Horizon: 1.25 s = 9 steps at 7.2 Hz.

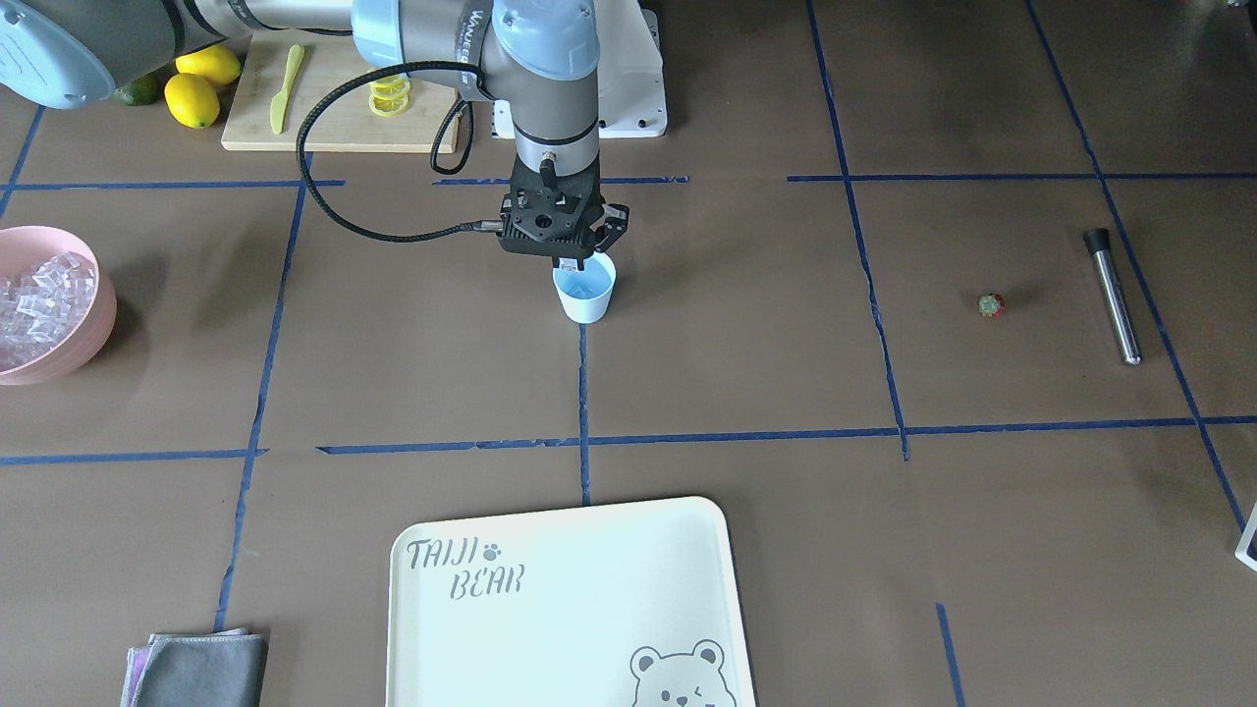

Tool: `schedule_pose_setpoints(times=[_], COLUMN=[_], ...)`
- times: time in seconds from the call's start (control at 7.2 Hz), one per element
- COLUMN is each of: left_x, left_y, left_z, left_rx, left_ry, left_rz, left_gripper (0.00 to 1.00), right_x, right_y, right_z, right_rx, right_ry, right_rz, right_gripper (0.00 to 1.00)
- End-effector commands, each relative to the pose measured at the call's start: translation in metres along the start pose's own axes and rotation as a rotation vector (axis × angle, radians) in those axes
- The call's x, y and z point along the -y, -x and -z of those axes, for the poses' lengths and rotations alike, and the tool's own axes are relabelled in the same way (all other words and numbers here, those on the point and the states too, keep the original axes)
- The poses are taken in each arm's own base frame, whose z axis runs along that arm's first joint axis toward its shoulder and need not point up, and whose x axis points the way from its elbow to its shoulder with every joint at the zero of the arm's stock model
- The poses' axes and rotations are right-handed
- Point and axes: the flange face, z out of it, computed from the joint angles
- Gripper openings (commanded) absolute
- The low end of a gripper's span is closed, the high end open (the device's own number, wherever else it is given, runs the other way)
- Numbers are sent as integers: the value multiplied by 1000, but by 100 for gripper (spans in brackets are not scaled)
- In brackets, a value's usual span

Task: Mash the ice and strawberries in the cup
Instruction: 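Carry the ice cube with the right gripper over the light-blue cup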

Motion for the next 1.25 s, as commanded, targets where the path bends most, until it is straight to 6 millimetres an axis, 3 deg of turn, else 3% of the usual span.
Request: schedule_pose_setpoints(times=[0.0, 0.28, 0.56, 1.11], left_x=[0, 0, 0, 0], left_y=[0, 0, 1, 0], left_z=[0, 0, -1, 0], left_rx=[0, 0, 0, 0], left_ry=[0, 0, 1, 0], left_rz=[6, 7, 9, 9], left_gripper=[100, 100, 100, 100], right_x=[-5, 3, 3, 3], right_y=[4, 27, 25, 23], right_z=[-9, -17, -18, -20], right_rx=[-2, -17, -18, -21], right_ry=[5, -4, -4, -3], right_rz=[8, 6, 9, 16], right_gripper=[0, 2, 4, 42])
